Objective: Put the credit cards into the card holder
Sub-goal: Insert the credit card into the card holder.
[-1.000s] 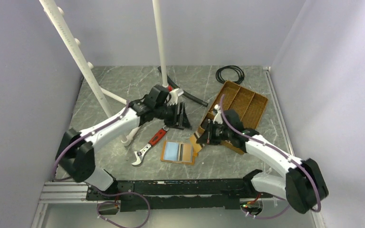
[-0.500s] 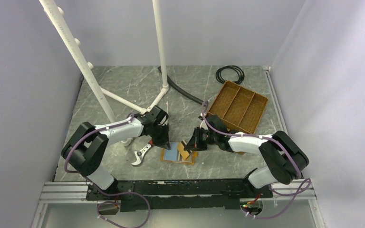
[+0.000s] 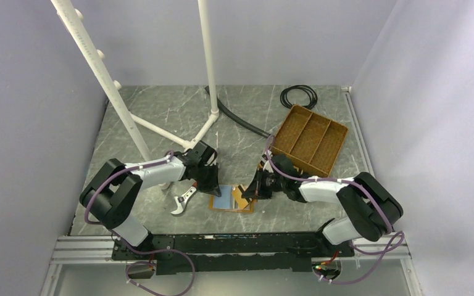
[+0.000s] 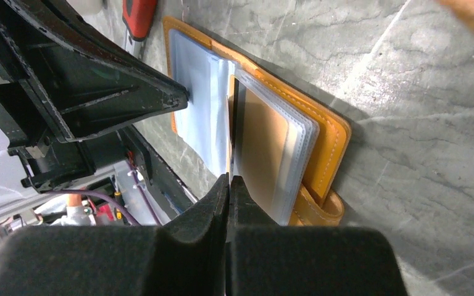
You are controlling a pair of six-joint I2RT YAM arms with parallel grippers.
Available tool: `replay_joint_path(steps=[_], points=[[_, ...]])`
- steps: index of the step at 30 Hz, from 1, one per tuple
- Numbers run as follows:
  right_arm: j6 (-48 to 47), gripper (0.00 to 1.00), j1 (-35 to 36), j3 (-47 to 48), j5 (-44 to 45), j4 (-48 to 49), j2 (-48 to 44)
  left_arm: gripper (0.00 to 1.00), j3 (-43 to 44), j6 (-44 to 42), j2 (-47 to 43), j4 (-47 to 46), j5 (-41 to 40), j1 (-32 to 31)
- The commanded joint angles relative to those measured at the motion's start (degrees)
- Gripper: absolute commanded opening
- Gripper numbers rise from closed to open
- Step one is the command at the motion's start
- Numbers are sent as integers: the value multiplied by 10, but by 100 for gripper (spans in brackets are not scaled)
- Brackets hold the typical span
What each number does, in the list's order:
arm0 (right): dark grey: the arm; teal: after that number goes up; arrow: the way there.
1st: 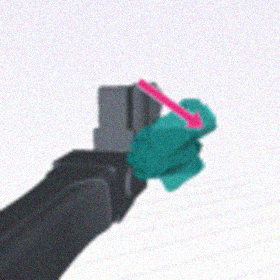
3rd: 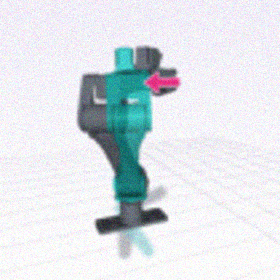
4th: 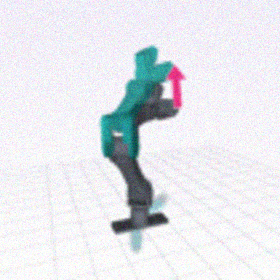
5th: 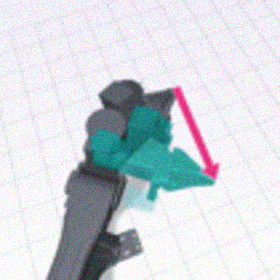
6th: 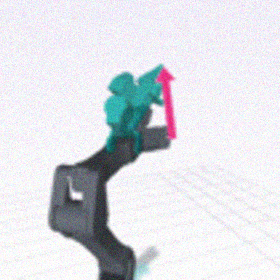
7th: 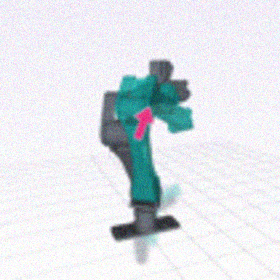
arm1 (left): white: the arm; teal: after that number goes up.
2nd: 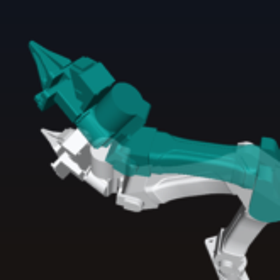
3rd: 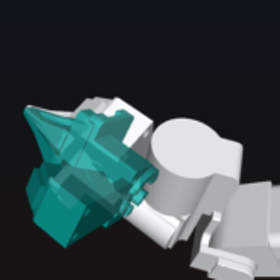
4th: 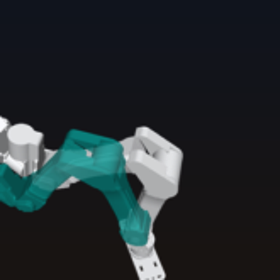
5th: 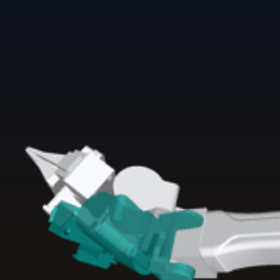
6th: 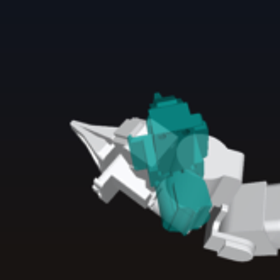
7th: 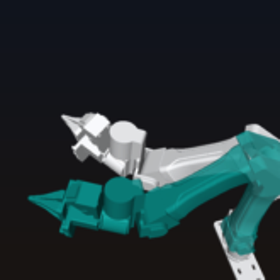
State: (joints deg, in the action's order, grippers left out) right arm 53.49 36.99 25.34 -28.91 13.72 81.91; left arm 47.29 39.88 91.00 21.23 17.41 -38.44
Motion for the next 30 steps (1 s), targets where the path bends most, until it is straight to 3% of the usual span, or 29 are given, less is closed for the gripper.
replay_joint_path(steps=[1,8,19,30], points=[[19,0,3,-12,11,75,11,0,-28,12,4,-13,-8,-1],[26,0,3,-11,5,136,34,0,-46,28,0,-17,-15,-12],[-3,0,3,-49,-15,127,-10,0,-32,17,-28,32,-54,-11],[8,0,10,-50,-60,221,30,0,-32,21,-20,24,-44,-12]])
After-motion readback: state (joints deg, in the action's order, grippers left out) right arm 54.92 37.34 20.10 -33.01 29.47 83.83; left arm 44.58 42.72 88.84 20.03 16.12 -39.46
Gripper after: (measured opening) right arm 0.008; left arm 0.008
